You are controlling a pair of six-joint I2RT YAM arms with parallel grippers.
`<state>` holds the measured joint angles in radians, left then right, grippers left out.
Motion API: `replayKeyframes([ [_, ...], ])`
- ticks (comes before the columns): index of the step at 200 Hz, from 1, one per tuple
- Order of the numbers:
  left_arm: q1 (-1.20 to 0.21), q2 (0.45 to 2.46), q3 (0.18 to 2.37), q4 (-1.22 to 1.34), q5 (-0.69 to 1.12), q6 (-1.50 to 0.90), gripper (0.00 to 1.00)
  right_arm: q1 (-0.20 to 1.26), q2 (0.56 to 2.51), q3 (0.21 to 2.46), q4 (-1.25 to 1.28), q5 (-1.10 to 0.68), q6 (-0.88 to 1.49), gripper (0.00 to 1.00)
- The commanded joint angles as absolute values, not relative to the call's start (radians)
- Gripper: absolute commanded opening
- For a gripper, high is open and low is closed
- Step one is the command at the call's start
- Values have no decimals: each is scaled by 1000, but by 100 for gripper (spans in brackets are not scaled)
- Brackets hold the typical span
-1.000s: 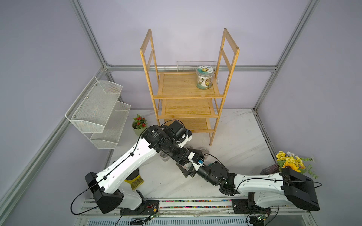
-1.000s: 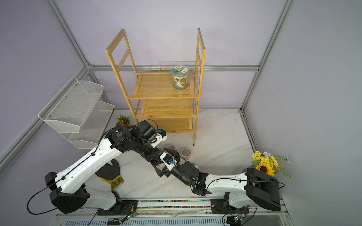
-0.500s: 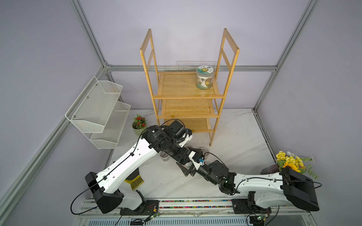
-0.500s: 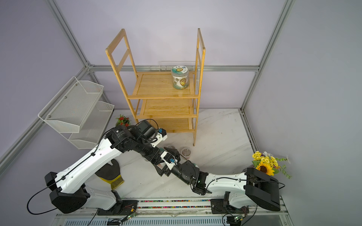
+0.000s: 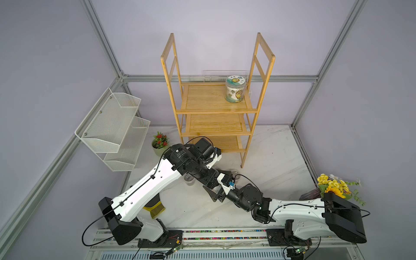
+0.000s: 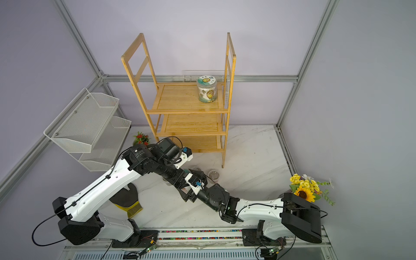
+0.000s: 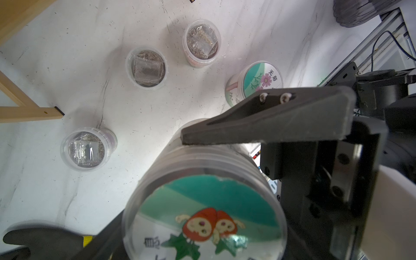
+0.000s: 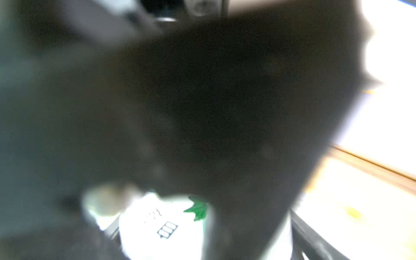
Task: Place the seed container on the shelf
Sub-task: Pick up the seed jar at the center of the board.
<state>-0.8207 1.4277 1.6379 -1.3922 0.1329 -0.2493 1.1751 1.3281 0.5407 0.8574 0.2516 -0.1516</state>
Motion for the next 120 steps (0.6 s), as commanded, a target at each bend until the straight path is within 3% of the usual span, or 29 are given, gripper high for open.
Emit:
replayKeyframes([
  [1, -837, 1442, 1637, -1419, 174, -242, 69, 1154, 1328, 589, 937, 287, -139, 97],
  [120, -835, 1426, 1647, -1426, 160, -241, 69, 1152, 1336, 588, 918, 300, -126, 97],
])
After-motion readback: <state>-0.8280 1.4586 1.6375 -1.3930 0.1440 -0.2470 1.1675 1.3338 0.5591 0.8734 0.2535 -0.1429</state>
